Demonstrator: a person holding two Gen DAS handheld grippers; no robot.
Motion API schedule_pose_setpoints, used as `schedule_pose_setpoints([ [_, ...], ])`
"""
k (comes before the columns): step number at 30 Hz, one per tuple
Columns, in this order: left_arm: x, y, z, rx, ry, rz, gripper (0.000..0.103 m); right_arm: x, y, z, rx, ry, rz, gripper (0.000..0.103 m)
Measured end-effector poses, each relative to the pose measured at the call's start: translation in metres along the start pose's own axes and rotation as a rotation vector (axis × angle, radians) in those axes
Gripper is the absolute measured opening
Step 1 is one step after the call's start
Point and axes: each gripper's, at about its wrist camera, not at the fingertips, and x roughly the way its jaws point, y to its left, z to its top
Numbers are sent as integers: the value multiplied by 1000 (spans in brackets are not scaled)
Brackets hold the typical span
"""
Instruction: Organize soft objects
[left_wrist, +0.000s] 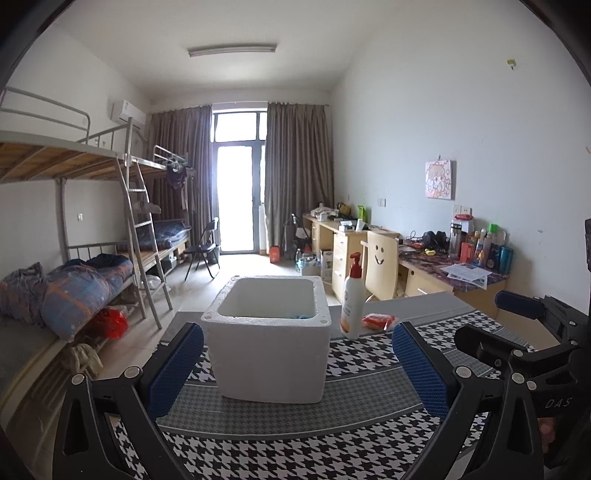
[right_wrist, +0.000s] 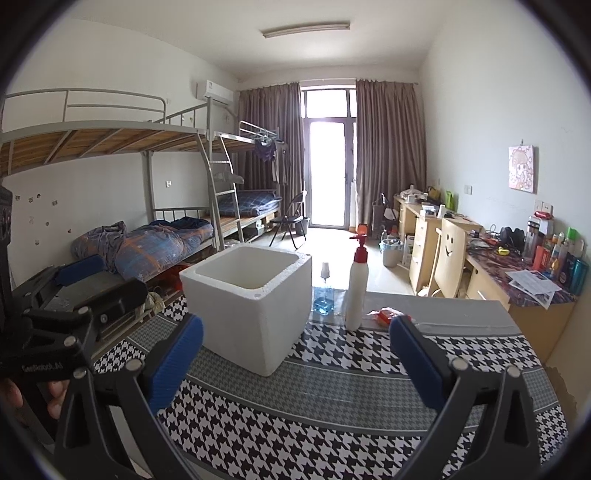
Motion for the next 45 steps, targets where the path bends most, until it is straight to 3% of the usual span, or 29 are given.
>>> schedule_pose_setpoints([
  [23, -30, -4, -35, -8, -69, 17, 102, -36, -3, -39, 12, -114, -34, 102],
  [39, -32, 3, -57, -21, -88, 28, 102, -38, -13, -67, 39, -109, -51, 102],
  [45, -28, 6, -65, -27, -53, 59, 102, -39, -15, -74, 54, -106, -54, 102],
])
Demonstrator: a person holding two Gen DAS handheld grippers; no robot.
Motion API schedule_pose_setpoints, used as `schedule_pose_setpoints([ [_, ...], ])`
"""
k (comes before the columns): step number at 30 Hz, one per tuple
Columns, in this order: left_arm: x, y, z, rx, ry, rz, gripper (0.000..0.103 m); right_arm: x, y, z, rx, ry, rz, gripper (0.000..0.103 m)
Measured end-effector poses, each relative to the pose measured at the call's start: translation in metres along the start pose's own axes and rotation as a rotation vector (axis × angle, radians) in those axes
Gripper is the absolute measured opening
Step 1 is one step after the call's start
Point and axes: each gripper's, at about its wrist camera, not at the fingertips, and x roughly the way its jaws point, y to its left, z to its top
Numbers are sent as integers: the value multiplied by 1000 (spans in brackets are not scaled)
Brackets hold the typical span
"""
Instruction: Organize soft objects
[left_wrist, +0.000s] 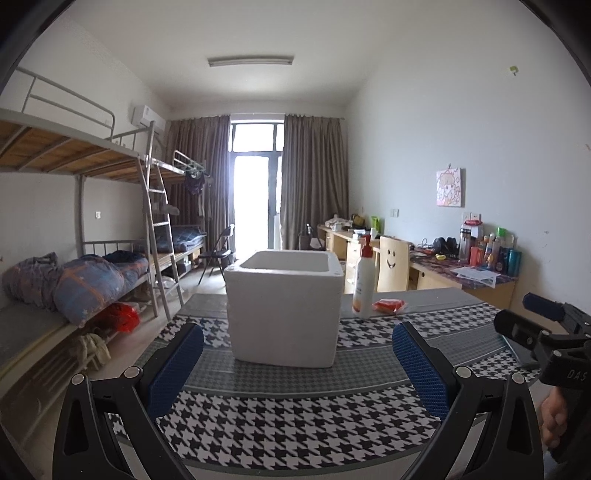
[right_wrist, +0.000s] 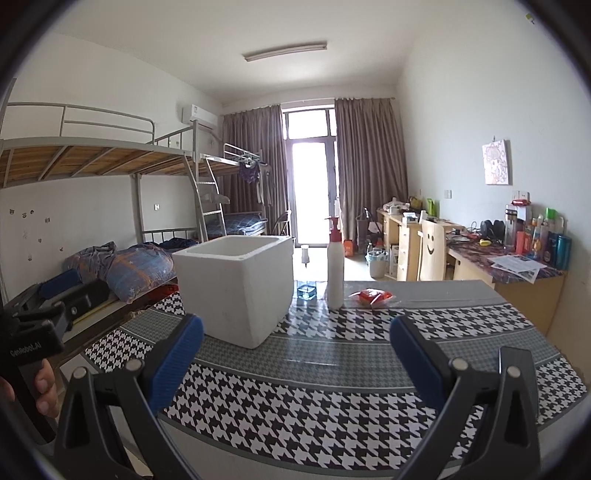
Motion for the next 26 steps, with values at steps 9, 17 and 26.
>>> schedule_pose_setpoints([
  [9, 4, 5, -10, -13, 39, -15, 102, -1, 1, -8, 0, 5, -16, 102],
  [17, 4, 3, -16, -3, 54, -10, 102, 1, -1, -16, 8, 16, -25, 102],
  [26, 6, 6, -16, -1, 64, -15, 102, 1, 0, -18, 2, 21, -16, 102],
])
